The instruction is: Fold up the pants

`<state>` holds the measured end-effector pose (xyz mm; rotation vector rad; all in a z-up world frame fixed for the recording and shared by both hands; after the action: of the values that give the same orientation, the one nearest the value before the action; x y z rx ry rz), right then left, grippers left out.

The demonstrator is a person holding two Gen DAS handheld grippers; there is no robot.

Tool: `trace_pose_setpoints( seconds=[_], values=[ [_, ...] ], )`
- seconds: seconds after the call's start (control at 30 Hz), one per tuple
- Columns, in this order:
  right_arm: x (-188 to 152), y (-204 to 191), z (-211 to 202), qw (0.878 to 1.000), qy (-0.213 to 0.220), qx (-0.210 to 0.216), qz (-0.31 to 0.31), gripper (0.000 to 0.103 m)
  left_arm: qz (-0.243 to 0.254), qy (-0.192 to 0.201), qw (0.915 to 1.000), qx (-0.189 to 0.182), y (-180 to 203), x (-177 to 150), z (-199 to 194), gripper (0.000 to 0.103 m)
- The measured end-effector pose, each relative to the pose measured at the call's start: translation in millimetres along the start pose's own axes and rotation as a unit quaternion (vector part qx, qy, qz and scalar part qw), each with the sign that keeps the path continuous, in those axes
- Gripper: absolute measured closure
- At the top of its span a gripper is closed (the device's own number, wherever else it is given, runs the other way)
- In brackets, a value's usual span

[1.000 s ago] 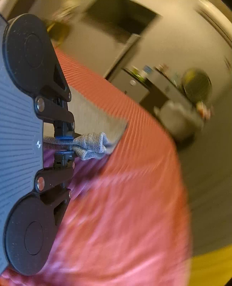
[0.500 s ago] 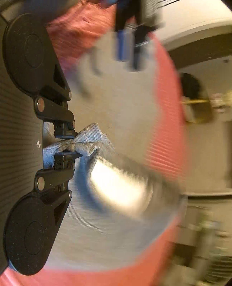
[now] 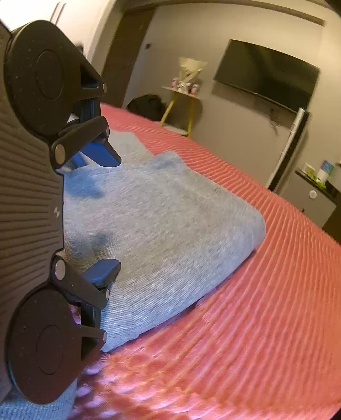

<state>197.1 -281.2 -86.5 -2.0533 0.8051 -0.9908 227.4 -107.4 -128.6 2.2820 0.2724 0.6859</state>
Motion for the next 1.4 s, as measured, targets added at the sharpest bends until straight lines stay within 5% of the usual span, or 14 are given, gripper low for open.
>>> trace_pose_setpoints(
  seconds=[0.1, 0.17, 0.2, 0.5, 0.57, 0.67, 0.8, 1.0, 1.27, 1.4],
  values=[
    [-5, -3, 11, 1.000, -0.008, -0.001, -0.018, 0.025, -0.019, 0.007, 0.9998, 0.002, -2, 1, 12, 0.048],
    [-8, -12, 24, 0.999, -0.012, -0.002, -0.033, 0.025, -0.015, 0.005, 0.9998, 0.012, 1, 0, 21, 0.075],
    [-10, -8, 21, 0.999, -0.013, -0.002, -0.036, 0.025, -0.003, 0.004, 0.9998, 0.019, 4, -1, 23, 0.080],
    [-13, 1, 17, 1.000, -0.004, 0.000, -0.030, 0.028, 0.155, 0.025, 0.9859, 0.058, 43, -4, 16, 0.085],
    [-13, 0, 18, 0.999, -0.001, -0.006, -0.041, 0.034, 0.161, 0.028, 0.9848, 0.059, 48, 0, 12, 0.086],
    [-15, -1, 17, 0.998, 0.003, -0.019, -0.065, 0.057, 0.167, 0.031, 0.9838, 0.056, 52, 3, 7, 0.086],
    [-20, -5, 15, 0.991, 0.011, -0.056, -0.120, 0.071, 0.170, 0.037, 0.9838, 0.044, 52, 3, -2, 0.086],
    [-28, -12, 15, 0.977, 0.006, -0.096, -0.191, 0.071, 0.170, 0.048, 0.9842, 0.012, 29, 5, -20, 0.086],
    [-23, -11, 25, 0.959, -0.004, -0.148, -0.243, 0.071, 0.157, 0.043, 0.9867, 0.001, 7, -5, 4, 0.078],
    [9, -19, 57, 0.929, 0.028, -0.183, -0.321, 0.071, 0.151, 0.037, 0.9875, -0.026, 5, -5, 11, 0.073]
  ],
)
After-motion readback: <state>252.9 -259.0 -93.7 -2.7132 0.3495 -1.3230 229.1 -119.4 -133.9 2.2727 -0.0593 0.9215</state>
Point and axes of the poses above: each gripper's, at about its wrist camera, not at the fingertips, and z roughly the way its jaws point, y to its right, x to its top, the point moved 10 cm from there along z, roughly the way its jaws point, and after that the axes turned 14 degrees about y, right-handed, at the moved point
